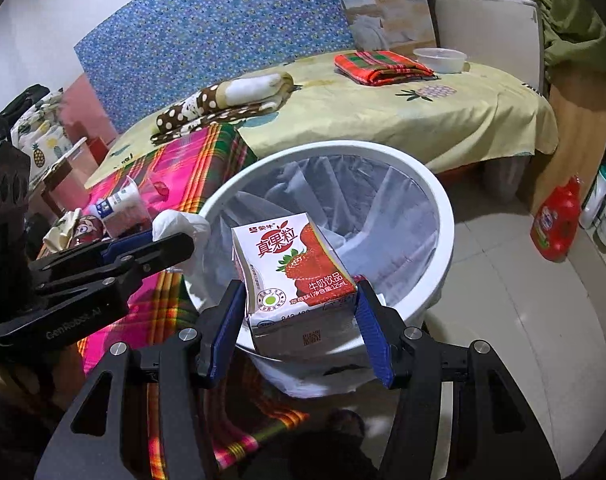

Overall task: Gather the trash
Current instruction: 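Carry the tissue and carton over the white bin and open both tools, then move both open tools back over the remaining trash on the cloth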

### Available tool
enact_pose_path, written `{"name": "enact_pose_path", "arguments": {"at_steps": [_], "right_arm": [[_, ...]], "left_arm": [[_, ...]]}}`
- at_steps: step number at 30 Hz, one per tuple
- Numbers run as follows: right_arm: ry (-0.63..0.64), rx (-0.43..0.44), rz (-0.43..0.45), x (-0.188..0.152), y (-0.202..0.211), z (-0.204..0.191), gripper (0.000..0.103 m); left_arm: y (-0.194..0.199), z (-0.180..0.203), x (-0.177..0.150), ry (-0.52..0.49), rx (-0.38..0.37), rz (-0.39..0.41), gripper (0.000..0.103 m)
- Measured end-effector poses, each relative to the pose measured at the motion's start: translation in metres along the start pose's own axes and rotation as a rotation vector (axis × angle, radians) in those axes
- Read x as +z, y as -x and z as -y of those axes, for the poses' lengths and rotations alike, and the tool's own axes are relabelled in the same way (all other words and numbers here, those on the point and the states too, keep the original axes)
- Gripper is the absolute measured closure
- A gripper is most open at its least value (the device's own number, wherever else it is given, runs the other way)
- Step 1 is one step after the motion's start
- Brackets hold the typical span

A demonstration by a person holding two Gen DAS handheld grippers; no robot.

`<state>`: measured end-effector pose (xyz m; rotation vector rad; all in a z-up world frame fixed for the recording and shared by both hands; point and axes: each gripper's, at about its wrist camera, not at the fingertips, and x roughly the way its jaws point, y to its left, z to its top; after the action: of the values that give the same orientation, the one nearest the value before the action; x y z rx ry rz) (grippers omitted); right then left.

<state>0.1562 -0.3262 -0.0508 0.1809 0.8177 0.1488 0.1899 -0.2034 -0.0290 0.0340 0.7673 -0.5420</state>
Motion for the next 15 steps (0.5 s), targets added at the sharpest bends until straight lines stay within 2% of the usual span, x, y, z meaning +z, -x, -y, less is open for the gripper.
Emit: {"name": "enact_pose_path", "arguments": {"at_steps": [4, 7, 9, 15], "right_arm": [[0.006, -0.005, -0.023, 0.000, -0.003, 0.001, 0.046], [0.018, -0.005, -0.031, 0.002, -0.005, 0.001, 0.045], [0.025, 0.001, -0.042, 0.002, -0.007, -0.001, 0.045], [0.031, 0.010, -0.032, 0.002, -0.005, -0.003, 0.045]], "left_arm": [[-0.007, 0.002, 0.000, -0.004, -0.010, -0.015, 0.070], [-0.011, 0.001, 0.000, 0.001, -0.015, -0.027, 0.065], [-0.013, 0.000, 0.000, 0.009, -0.019, -0.032, 0.057], [-0.010, -0.004, -0.001, 0.027, -0.026, -0.023, 0.051]]}}
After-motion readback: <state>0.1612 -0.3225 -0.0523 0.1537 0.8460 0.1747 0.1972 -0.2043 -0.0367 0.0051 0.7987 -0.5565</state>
